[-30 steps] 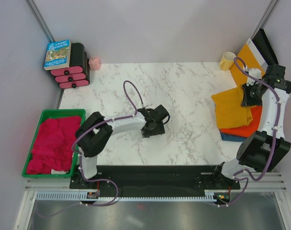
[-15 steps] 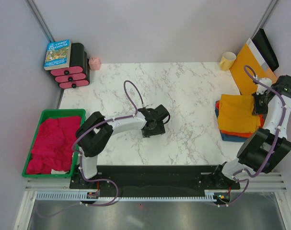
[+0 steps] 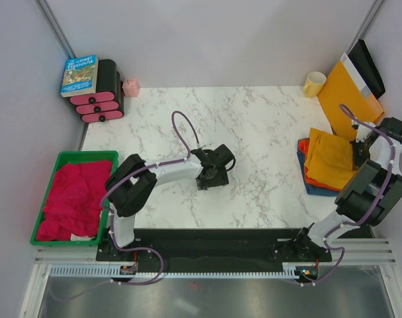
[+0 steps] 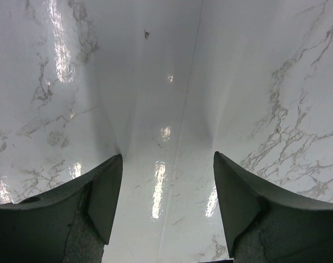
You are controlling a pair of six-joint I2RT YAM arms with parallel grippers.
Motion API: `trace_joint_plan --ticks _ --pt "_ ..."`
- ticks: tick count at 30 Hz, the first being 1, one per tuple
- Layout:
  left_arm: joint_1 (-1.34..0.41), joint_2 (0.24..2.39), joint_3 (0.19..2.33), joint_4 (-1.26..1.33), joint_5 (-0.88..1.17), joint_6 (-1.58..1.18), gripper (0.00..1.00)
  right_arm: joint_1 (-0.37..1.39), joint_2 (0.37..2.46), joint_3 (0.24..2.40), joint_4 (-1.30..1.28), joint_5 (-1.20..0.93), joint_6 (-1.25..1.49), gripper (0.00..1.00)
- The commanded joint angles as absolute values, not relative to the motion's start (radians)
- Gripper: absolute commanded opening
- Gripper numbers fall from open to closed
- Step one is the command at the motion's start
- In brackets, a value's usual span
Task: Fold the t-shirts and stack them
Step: Put the neatly folded tshirt into the corner of the board with the right arm
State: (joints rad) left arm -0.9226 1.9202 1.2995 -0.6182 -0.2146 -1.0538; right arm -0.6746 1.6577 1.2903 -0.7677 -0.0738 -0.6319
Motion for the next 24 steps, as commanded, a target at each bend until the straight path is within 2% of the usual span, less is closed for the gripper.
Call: trace_joint_plan --ticks 1,9,10,11,13,14,16,17,20,24 --pt "-0.931 1.950 1.293 -0.603 -0.190 -1.025 0.74 -0.689 1.692 1.249 -0.632 -0.040 -0.620 0.00" --pt "-0.936 1.957 1.315 -0.612 -0.186 -1.014 0.74 -0.693 1.729 1.253 -0.589 -0.104 -0.568 0.02" --pt "-0.937 1.956 1.316 -0.612 -0.187 -1.012 0.74 -0.696 1.712 1.256 -0.591 -0.129 -0.554 0.06" --pt "-0.939 1.956 1.316 -0.611 -0.189 -1.011 0.74 -0.696 1.679 1.262 -0.592 -0.146 -0.548 0.19" --pt "-0.942 1.957 1.324 -0.611 -0.192 -1.009 0.75 -0.696 1.645 1.299 -0.615 -0.208 -0.519 0.30" --pt "-0.945 1.962 1.328 -0.611 -0.192 -1.009 0.75 -0.696 1.623 1.321 -0.652 -0.227 -0.508 0.40" --pt "-0.948 1.968 1.342 -0.611 -0.193 -1.008 0.75 -0.696 1.614 1.406 -0.696 -0.276 -0.473 0.50" --pt "-0.951 1.976 1.345 -0.611 -0.192 -1.008 0.75 -0.695 1.612 1.437 -0.734 -0.290 -0.459 0.61" --pt "-0.954 1.985 1.361 -0.611 -0.192 -1.008 0.76 -0.696 1.612 1.549 -0.802 -0.336 -0.430 0.71" --pt "-0.959 1.990 1.367 -0.611 -0.189 -1.012 0.76 -0.683 1.605 1.614 -0.839 -0.383 -0.399 0.76"
